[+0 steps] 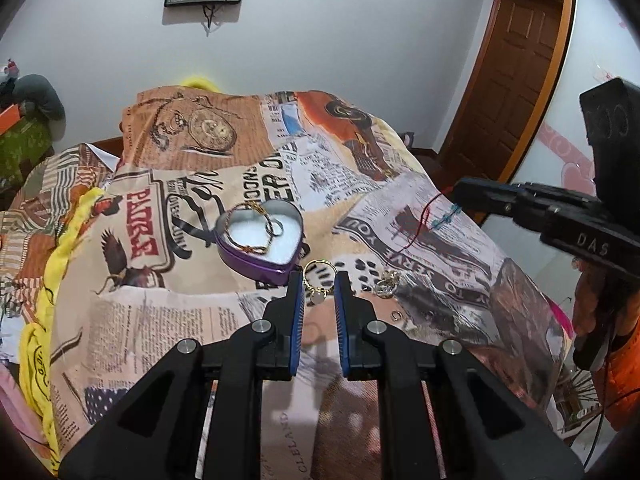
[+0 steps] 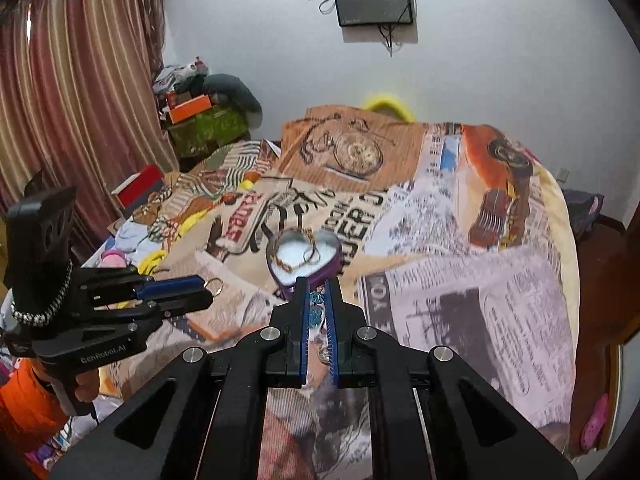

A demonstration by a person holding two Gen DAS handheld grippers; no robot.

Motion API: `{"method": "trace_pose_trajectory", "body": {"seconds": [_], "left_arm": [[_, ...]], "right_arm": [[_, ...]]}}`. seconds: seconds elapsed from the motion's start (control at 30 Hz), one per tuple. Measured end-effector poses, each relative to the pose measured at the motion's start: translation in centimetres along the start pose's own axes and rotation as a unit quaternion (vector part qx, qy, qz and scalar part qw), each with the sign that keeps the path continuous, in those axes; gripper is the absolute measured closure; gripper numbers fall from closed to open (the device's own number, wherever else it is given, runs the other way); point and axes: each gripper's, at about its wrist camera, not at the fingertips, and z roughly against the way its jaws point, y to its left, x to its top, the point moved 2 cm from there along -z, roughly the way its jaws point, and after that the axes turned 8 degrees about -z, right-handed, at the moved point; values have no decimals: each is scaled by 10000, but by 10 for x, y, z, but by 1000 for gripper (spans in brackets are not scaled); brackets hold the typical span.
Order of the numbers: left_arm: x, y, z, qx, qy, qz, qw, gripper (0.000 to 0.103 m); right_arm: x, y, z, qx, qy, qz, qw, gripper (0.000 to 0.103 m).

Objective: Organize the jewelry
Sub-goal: 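Carry the gold ring with the left gripper while the right gripper carries the earring to the tin, then lower both held items into the heart tin and open both grippers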

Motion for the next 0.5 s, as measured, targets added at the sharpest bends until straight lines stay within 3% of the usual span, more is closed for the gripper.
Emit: {"method": "trace_pose_trajectory", "body": {"seconds": [0.5], "left_arm": [[24, 31, -16, 275, -142, 49, 9995, 89]], "right_arm": [[44, 21, -24, 189, -276, 233, 9992, 96]]}}
